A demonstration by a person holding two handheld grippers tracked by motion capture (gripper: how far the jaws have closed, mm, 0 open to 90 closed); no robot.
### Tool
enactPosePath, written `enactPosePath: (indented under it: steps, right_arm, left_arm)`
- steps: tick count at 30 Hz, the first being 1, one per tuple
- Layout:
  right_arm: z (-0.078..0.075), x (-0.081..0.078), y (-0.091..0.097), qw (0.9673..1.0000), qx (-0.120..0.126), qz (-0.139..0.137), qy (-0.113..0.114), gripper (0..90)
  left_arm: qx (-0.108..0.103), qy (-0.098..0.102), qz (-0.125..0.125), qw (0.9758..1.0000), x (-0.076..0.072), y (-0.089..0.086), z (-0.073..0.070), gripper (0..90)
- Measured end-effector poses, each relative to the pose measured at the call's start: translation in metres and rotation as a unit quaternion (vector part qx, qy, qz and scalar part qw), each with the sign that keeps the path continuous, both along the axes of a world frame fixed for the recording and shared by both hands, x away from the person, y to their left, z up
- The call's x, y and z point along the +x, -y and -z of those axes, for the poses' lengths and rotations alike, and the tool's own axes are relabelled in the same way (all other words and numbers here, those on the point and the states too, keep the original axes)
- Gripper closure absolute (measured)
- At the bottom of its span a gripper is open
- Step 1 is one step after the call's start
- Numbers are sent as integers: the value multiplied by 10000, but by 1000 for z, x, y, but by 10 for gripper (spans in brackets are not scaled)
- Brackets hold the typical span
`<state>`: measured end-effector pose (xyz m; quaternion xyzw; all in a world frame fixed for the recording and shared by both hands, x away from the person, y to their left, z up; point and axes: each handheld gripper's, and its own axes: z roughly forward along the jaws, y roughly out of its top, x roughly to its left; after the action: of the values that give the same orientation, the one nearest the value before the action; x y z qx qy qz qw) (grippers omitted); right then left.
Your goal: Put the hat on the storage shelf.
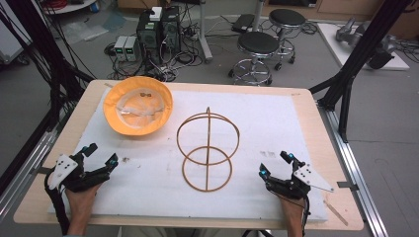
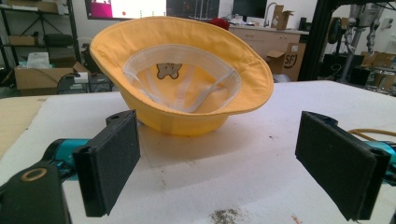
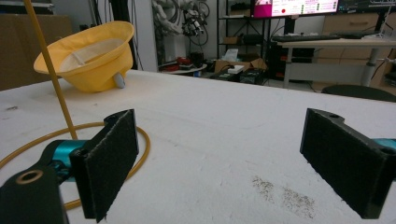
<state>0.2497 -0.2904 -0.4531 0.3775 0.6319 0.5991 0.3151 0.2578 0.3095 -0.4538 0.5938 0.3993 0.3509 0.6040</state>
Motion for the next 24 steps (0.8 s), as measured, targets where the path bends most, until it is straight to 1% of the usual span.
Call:
enactPosePath:
  steps: [11, 12, 14, 17, 21, 22, 24]
  right_arm:
    - [0, 0, 0, 10000, -5, 0, 6, 104]
    - [0, 0, 0, 10000, -1, -2, 2, 104]
    - [0, 0, 0, 10000, 0, -2, -1, 104]
    - [0, 0, 0, 10000, 1, -4, 0, 104]
    - [0, 0, 0, 10000, -8, -1, 3, 104]
    - [0, 0, 0, 10000, -2, -2, 3, 104]
    - [0, 0, 0, 10000, -8, -3, 7, 104]
  left_arm:
    - [-47, -58, 28, 10000, 1, -1, 0, 139]
    - [-79, -60, 36, 9999, 1, -2, 0, 139]
    - [-131, -108, 52, 9998, 2, -3, 0, 139]
    - [-141, -175, 85, 9997, 3, -3, -1, 138]
    - [-122, -249, 117, 9995, 5, -3, -2, 134]
    - [-84, -264, 119, 9995, 6, -4, -2, 132]
    - [-106, -288, 132, 9994, 7, -5, -5, 131]
